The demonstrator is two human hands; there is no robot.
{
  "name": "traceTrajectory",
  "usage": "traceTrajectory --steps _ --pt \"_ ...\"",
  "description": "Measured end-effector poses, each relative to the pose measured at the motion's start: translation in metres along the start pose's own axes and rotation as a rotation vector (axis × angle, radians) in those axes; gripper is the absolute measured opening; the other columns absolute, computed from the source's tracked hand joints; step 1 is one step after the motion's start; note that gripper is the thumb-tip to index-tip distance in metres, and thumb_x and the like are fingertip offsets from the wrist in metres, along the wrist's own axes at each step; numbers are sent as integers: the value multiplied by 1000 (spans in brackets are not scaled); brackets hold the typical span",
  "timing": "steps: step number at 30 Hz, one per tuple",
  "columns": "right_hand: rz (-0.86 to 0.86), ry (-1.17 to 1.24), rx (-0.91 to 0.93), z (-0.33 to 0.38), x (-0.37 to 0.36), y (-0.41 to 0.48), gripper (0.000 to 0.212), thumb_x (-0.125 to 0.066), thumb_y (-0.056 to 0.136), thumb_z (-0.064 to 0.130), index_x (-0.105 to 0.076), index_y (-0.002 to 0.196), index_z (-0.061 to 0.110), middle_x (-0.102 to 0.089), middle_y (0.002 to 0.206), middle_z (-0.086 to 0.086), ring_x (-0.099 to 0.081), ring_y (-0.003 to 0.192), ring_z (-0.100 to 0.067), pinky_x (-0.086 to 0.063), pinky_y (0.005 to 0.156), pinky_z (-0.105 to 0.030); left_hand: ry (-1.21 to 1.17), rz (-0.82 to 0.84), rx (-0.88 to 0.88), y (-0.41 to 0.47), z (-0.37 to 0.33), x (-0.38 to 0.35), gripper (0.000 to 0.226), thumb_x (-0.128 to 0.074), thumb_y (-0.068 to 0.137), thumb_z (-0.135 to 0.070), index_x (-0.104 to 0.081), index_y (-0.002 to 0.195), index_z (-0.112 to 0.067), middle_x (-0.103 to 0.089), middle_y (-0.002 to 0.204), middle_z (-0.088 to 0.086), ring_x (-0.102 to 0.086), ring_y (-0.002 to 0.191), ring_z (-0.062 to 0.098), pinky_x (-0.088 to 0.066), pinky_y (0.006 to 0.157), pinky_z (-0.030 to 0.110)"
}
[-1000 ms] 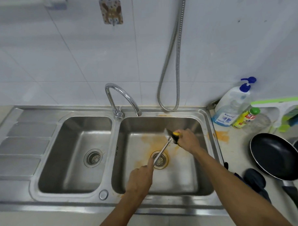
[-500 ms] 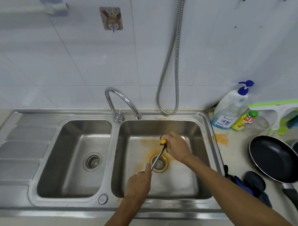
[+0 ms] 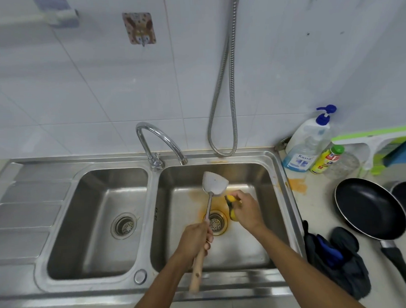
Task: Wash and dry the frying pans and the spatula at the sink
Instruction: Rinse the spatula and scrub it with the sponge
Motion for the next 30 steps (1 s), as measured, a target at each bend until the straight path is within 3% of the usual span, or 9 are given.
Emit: traceTrajectory --steps 6,10,13,17,24,30 --pt "-15 13 -52 -10 3 -5 27 -58 95 13 -68 111 33 -65 104 8 -60 101 -13 -55 91 -37 -51 74 18 -1 -8 -12 39 -45 107 -35 -62 83 -8 -56 60 5 -49 47 16 -42 47 26" --pt "-107 -137 -53 -26 51 1 25 -61 93 11 -71 110 27 -61 90 5 -60 88 -21 -48 78 -29 24 58 48 -3 -3 -20 41 -43 107 -35 -62 85 -7 -58 59 7 -50 47 17 -46 49 27" --pt "-232 -301 -143 -66 107 9 34 -56 91 13 -67 116 33 -63 106 -12 -60 97 -38 -51 81 -39 11 59 83 0 4 -25 42 -42 108 -36 -63 88 -6 -56 60 6 -48 47 17 -45 49 27" --pt "-253 -447 -295 -114 167 18 37 -56 93 20 -61 130 24 -57 115 -26 -56 101 -48 -49 93 -49 4 64 109 4 7 -39 42 -42 108 -37 -63 90 -6 -56 60 7 -48 47 16 -44 49 28" --pt "-8 -566 -327 -157 150 16 51 -55 97 31 -44 146 24 -57 127 -23 -55 113 -44 -43 102 -49 18 69 117 7 7 -52 42 -44 107 -40 -61 87 -7 -55 58 6 -47 44 16 -42 48 26" --pt "-141 -557 -316 -151 156 -13 57 -62 95 35 -45 148 22 -45 144 -25 -47 126 -48 -40 105 -53 36 28 91 6 5 -47 41 -44 108 -35 -62 86 -6 -55 58 7 -47 44 16 -43 48 26"
Point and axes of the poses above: each hand's wrist, its own y-axis towards the middle knuckle, its own x-axis out of the back of the hand, z = x × y, the point moved 6 cm from there along y, towards the middle knuckle
